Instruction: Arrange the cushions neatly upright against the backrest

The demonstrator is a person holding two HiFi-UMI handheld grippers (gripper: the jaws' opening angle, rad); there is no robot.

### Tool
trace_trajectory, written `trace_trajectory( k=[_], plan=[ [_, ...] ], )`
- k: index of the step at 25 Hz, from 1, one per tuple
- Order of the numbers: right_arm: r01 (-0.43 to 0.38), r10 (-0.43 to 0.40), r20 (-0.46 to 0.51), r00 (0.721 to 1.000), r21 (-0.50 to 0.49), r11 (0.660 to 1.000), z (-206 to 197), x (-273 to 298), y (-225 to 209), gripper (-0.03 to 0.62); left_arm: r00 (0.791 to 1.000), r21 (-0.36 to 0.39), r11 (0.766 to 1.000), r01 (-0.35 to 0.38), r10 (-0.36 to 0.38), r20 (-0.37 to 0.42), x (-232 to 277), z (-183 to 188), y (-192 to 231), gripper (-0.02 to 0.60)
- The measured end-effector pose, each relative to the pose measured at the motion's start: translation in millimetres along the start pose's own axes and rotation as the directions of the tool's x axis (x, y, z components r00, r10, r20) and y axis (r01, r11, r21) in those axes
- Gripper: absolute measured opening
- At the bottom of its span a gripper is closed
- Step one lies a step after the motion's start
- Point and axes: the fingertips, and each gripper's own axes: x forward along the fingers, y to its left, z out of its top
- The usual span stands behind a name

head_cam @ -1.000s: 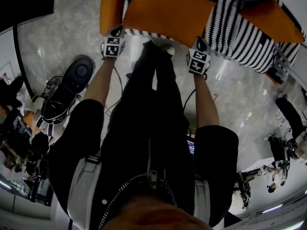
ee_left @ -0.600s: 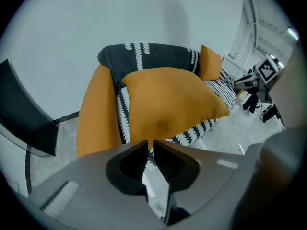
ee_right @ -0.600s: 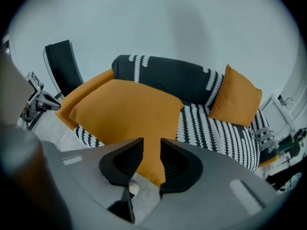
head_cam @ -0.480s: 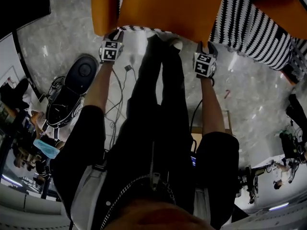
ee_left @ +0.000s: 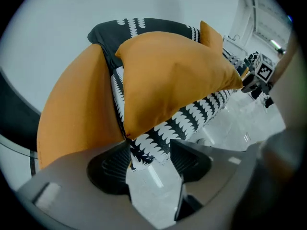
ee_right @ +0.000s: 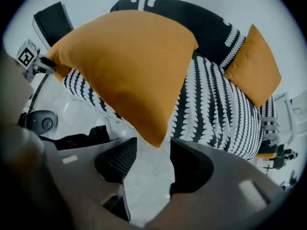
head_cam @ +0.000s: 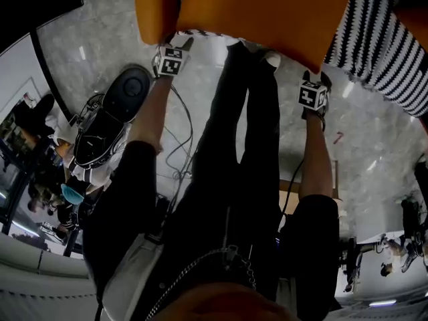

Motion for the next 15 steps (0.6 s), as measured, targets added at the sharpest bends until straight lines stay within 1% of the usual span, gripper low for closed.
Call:
trace_trajectory(
  k=[2, 3, 4, 5, 7, 8, 9, 10, 11, 13, 15],
  plan=[
    [0.052, -0.052, -0.067, 0.996, -0.008, 0.999, -12, 15, -10, 0.194, 1.0, 0.013, 1.0, -0.019, 0.019, 0.011, 6, 7, 1, 0.264],
    [0.082, -0.082, -0.086, 0.993, 0.0, 0.997, -15, 20, -16, 0.167, 0.999, 0.013, 0.999, -0.03, 0.029, 0.021, 7, 11, 2, 0.264],
    [0.104, -0.102, -0.091, 0.991, 0.012, 0.995, -16, 23, -20, 0.163, 0.999, 0.004, 0.999, -0.042, 0.042, 0.033, 8, 15, 4, 0.262],
    [0.116, -0.113, -0.088, 0.99, 0.024, 0.993, -15, 25, -23, 0.154, 0.998, -0.011, 0.999, -0.053, 0.053, 0.045, 8, 19, 6, 0.246],
    [0.117, -0.114, -0.084, 0.99, 0.028, 0.993, -14, 26, -26, 0.113, 0.996, -0.034, 0.997, -0.069, 0.071, 0.057, 10, 21, 7, 0.227],
    [0.113, -0.111, -0.082, 0.99, 0.023, 0.993, -11, 26, -27, 0.107, 0.995, -0.039, 0.996, -0.075, 0.077, 0.057, 12, 21, 8, 0.209],
    [0.109, -0.108, -0.077, 0.991, 0.017, 0.994, -7, 26, -28, 0.078, 0.995, -0.041, 0.996, -0.082, 0.084, 0.059, 12, 23, 9, 0.17],
    [0.107, -0.106, -0.067, 0.992, 0.013, 0.994, -2, 24, -27, 0.045, 0.994, -0.04, 0.995, -0.087, 0.089, 0.063, 10, 28, 11, 0.111],
    [0.105, -0.104, -0.054, 0.993, 0.011, 0.994, 3, 22, -26, 0.002, 0.993, -0.036, 0.995, -0.088, 0.091, 0.072, 6, 34, 13, 0.065],
    [0.102, -0.101, -0.03, 0.994, 0.018, 0.995, 13, 18, -22, 0.002, 0.992, -0.021, 0.996, -0.086, 0.088, 0.092, 0, 42, 15, 0.033],
    [0.104, -0.103, -0.01, 0.995, 0.036, 0.994, 19, 11, -21, 0.002, 0.99, -0.007, 0.996, -0.089, 0.089, 0.109, -4, 45, 15, 0.023]
  ],
)
